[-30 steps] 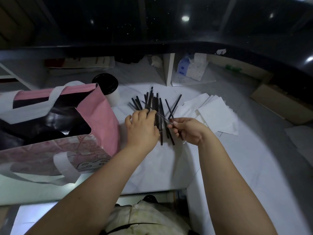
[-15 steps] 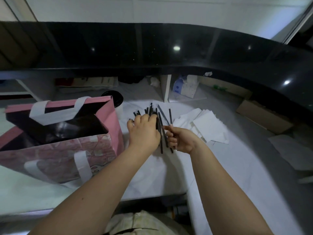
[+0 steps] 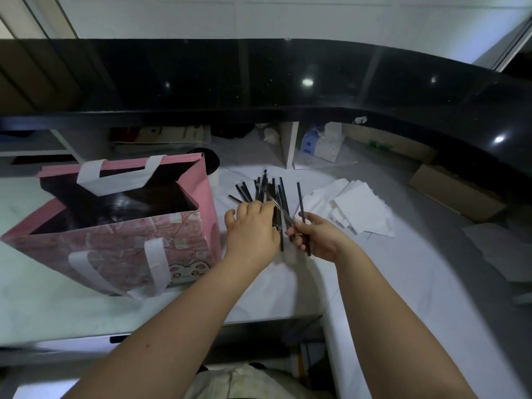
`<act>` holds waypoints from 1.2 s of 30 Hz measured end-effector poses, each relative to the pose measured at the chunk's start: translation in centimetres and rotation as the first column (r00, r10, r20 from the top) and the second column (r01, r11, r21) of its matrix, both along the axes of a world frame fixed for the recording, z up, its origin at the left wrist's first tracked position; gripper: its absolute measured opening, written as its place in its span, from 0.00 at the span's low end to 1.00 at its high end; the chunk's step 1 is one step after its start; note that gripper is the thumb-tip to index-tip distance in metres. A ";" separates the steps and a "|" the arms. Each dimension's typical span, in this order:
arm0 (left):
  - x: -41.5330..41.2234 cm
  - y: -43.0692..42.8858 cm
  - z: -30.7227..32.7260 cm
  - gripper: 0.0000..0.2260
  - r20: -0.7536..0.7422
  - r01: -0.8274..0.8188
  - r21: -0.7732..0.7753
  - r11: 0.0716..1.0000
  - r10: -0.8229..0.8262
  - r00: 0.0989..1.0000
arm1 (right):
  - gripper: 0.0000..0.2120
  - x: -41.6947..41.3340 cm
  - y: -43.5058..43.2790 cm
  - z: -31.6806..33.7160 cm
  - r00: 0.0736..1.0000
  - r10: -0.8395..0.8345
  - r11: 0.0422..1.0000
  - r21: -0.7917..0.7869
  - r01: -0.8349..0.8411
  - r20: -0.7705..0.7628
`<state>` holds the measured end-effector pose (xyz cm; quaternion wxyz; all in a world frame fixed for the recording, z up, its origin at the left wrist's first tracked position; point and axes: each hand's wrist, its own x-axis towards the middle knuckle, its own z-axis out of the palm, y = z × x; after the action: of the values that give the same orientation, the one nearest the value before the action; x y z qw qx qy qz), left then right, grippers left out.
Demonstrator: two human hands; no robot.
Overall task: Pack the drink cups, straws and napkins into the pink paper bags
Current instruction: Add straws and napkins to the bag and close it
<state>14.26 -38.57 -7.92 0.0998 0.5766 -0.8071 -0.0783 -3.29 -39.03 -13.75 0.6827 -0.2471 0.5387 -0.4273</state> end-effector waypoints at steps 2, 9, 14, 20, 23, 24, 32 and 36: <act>-0.3 -0.1 0.3 0.22 0.010 0.009 0.000 1.000 -0.009 1.000 | 0.08 -0.6 0.3 0.5 0.996 0.009 0.999 -0.036 -0.006 0.090; -2.4 -2.2 3.7 0.20 0.075 0.041 -0.064 0.997 -0.037 0.997 | 0.12 -0.9 0.0 5.0 0.993 -0.019 0.981 -0.192 0.041 0.117; -1.9 -3.2 9.0 0.19 0.072 0.083 -0.186 0.979 -0.071 0.995 | 0.09 -0.2 -1.0 11.0 0.997 -0.031 0.951 -0.305 0.051 0.068; 3.6 -4.6 13.5 0.18 0.035 0.047 -0.183 0.982 -0.041 0.999 | 0.11 5.5 -3.0 16.8 0.994 0.010 0.875 -0.480 -0.061 -0.109; 8.3 -5.0 14.0 0.18 -0.025 -0.012 -0.171 0.985 0.008 1.000 | 0.13 10.1 -3.5 18.6 0.983 0.084 0.835 -0.527 -0.160 -0.166; 10.1 -5.1 14.2 0.17 -0.047 -0.027 -0.179 0.983 0.019 0.999 | 0.13 11.8 -3.5 19.2 0.980 0.105 0.817 -0.547 -0.182 -0.170; 26.5 -2.6 14.4 0.08 -0.480 -0.123 0.061 0.991 0.137 0.867 | 0.08 23.0 -3.3 21.8 0.891 0.213 0.694 -0.580 -0.427 -0.401; 29.4 -3.3 12.1 0.10 -0.413 -0.094 0.097 0.991 0.126 0.902 | 0.07 25.9 -3.3 19.9 0.753 0.336 0.616 -0.472 -0.630 -0.566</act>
<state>43.71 -41.88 4.19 0.2530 0.5943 -0.7297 -0.2244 22.61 -42.34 6.11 0.5135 -0.6892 0.4042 -0.3130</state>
